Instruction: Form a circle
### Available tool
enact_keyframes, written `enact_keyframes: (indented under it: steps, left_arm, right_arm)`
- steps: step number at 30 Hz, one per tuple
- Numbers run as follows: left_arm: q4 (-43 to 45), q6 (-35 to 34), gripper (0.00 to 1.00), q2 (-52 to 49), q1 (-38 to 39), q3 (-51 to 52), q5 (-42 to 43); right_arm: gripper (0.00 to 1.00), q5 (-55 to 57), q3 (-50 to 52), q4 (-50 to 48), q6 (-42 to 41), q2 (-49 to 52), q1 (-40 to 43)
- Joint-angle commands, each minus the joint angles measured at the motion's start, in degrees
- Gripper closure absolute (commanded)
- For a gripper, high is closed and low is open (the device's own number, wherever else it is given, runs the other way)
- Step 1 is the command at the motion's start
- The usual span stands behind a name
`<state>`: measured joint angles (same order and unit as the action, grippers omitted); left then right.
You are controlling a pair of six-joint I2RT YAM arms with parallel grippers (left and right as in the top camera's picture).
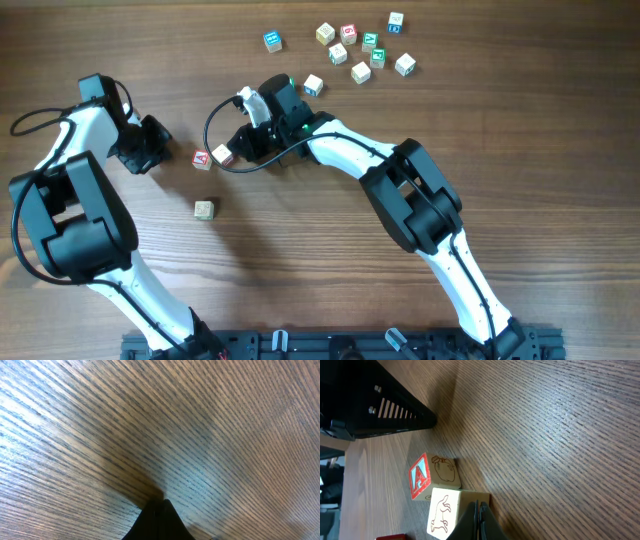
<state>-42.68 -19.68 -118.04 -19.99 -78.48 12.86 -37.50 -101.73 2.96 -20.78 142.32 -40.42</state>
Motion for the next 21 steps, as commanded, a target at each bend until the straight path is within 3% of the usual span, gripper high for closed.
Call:
enact_keyframes:
  steps: [1,14,21]
  left_arm:
    - [0.28,-0.48,0.96,-0.33,-0.48,0.52,-2.49]
    - [0.26,-0.48,0.96,-0.33,-0.48,0.52,-2.49]
    - [0.28,-0.48,0.96,-0.33,-0.48,0.52,-2.49]
  right_arm:
    - [0.96,-1.62,0.20,0.09,-0.46,0.94,0.00]
    - [0.96,3.50,0.17,0.98,-3.30,0.94,2.54]
    - [0.96,-0.42,0.17,1.14,-3.39,0.94,2.95]
